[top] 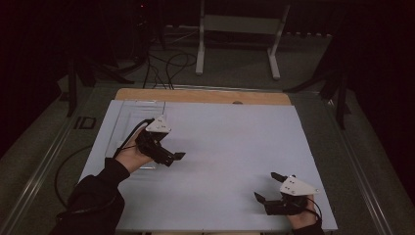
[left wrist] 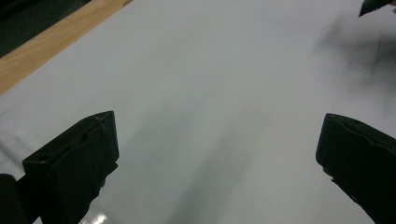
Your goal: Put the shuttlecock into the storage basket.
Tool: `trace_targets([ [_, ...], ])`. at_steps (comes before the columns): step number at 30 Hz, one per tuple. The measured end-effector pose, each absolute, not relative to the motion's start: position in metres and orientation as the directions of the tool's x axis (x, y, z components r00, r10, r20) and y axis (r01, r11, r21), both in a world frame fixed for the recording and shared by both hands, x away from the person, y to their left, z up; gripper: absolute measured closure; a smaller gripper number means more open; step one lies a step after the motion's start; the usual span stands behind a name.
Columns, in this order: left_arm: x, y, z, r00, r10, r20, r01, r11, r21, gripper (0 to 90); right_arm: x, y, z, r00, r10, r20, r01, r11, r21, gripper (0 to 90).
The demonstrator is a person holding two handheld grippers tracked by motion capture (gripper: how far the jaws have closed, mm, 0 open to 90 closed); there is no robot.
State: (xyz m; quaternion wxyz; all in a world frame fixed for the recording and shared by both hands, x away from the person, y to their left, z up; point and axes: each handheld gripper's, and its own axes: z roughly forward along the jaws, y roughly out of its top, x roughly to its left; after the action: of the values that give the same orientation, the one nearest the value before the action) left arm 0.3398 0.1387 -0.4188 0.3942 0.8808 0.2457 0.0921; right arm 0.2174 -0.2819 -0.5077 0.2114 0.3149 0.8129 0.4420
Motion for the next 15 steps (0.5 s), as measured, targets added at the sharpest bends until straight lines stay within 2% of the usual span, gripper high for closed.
trace_targets([
  [15,0.328,0.126,-0.433,0.877,0.48,-0.038,0.358,-0.596,0.719,0.0,0.217,-0.282,-0.508,-0.712,0.699,-0.065,0.326,0.411,0.851,10.0],
])
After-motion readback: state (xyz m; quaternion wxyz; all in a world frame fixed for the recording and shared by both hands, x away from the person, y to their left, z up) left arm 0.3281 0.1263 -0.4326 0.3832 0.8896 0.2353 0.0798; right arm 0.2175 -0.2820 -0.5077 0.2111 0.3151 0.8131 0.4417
